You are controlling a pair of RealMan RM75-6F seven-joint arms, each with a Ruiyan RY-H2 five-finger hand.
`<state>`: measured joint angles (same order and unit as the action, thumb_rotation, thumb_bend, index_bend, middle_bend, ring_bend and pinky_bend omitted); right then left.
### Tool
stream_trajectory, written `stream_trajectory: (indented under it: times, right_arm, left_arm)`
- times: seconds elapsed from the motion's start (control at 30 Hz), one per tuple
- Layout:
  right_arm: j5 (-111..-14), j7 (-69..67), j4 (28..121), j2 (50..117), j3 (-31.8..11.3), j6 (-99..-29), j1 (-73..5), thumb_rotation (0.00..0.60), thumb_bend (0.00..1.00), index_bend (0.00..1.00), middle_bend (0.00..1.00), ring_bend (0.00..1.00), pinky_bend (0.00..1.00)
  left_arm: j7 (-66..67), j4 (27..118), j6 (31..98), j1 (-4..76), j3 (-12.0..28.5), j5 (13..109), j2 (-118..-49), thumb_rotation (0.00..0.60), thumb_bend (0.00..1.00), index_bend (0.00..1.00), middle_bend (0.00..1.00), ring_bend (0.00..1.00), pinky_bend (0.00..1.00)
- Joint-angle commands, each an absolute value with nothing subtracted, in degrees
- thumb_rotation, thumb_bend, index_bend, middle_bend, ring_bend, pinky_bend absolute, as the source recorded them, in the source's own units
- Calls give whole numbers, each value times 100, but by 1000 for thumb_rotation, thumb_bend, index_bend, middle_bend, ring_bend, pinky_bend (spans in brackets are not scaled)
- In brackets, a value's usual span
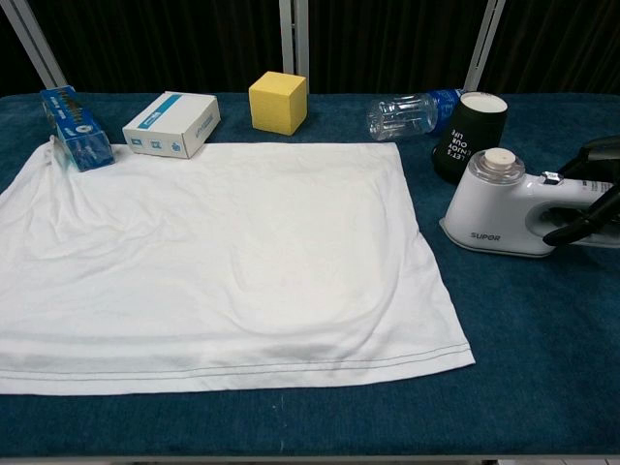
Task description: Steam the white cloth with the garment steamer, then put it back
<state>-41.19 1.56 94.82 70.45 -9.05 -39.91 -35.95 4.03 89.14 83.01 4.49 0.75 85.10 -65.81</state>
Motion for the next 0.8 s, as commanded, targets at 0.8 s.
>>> stream_trajectory:
  times: [0.8]
  right_arm:
    - [-6695,-1595,9207,6810,-1271,-3469,-3428,600,352,948,878,924,741]
  left_arm:
    - [490,8984,8090,645,69,8645,-6521,600,315,67,61,0,0]
